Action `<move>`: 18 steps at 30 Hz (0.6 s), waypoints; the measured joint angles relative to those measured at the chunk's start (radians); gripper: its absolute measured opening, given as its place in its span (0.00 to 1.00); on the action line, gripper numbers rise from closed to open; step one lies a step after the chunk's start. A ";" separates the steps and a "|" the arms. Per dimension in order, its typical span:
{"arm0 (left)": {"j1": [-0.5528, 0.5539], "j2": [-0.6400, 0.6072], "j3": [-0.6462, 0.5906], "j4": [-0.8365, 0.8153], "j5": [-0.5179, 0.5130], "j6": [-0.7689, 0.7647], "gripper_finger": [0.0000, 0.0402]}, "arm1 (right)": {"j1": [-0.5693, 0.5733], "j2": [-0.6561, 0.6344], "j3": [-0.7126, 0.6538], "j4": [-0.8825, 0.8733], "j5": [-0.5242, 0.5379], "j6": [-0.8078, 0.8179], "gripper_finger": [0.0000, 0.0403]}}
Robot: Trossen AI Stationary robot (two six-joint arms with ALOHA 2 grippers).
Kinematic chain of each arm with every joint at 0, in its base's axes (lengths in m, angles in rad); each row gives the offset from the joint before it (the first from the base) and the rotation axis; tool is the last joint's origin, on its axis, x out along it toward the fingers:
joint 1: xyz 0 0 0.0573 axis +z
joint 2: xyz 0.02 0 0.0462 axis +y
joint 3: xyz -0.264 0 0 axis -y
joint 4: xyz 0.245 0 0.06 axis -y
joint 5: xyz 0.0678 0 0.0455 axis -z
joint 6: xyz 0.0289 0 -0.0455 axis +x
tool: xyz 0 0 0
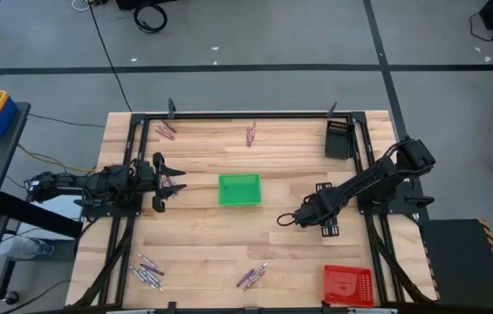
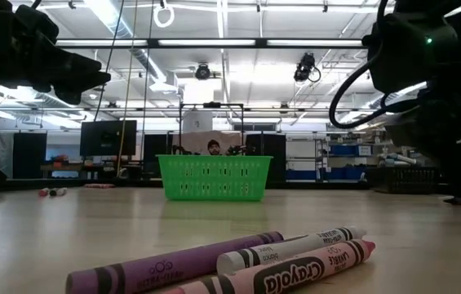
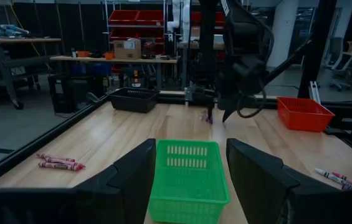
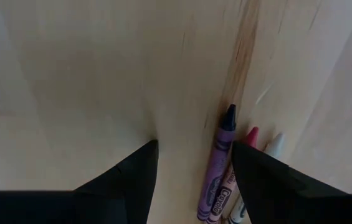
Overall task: Sort crayons
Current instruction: Put the violet crayon into the black basket
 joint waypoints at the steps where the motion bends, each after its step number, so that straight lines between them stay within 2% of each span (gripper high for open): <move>1: 0.000 0.000 0.000 0.000 0.000 0.000 0.52 | -0.001 -0.005 -0.001 0.000 -0.005 0.000 0.52; 9: 0.000 0.000 0.000 0.000 0.000 0.000 0.52 | 0.000 -0.020 -0.004 0.002 -0.072 0.008 0.52; 18: 0.000 0.000 0.000 0.000 0.000 0.000 0.52 | 0.000 -0.019 -0.004 0.004 -0.069 0.011 0.50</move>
